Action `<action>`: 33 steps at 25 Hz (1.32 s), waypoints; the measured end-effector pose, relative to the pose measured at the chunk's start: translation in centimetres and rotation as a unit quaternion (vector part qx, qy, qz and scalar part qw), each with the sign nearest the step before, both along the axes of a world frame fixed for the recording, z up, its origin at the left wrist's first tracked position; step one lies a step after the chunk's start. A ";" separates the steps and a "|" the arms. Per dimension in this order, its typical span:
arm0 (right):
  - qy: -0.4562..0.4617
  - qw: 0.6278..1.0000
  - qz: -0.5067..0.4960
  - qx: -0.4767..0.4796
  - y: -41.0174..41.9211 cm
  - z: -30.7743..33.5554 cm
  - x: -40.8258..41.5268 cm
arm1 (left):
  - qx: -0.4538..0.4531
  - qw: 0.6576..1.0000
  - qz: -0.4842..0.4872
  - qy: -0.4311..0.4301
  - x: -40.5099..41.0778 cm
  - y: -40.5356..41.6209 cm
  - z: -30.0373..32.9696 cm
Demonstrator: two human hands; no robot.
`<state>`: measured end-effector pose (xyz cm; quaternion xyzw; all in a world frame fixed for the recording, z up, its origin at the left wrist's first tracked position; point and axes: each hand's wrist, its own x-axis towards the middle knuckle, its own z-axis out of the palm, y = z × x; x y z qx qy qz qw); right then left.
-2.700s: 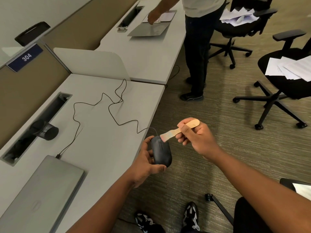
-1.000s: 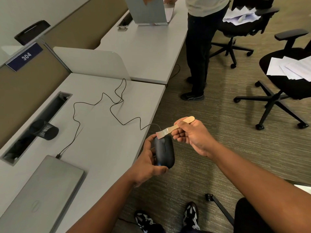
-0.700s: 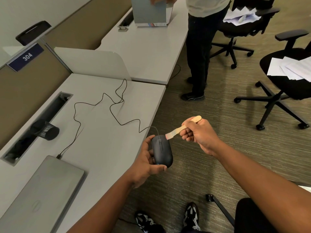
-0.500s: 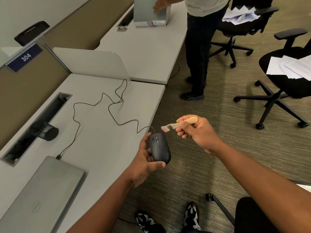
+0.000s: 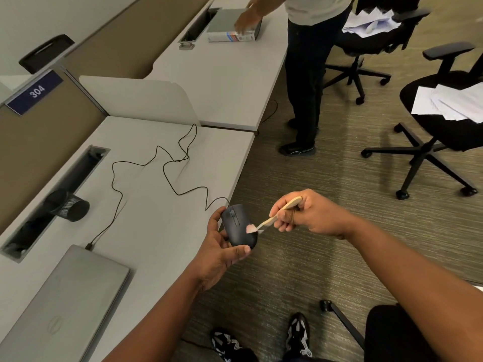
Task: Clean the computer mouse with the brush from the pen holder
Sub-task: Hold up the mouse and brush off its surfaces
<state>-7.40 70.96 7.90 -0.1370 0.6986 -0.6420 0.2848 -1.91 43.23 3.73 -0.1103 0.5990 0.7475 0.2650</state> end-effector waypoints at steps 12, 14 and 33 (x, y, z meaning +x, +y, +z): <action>-0.040 0.985 -0.154 -0.066 -1.7 -1.2 -0.1 | 0.094 0.992 0.066 -0.050 -0.8 0.5 0.6; -0.041 0.986 -0.147 -0.061 -1.6 -1.2 0.0 | 0.071 0.995 0.061 -0.040 -0.8 0.4 0.5; -0.115 0.982 -0.135 -0.068 -2.5 -1.8 1.1 | -0.040 0.998 -0.022 0.039 -0.7 0.6 1.4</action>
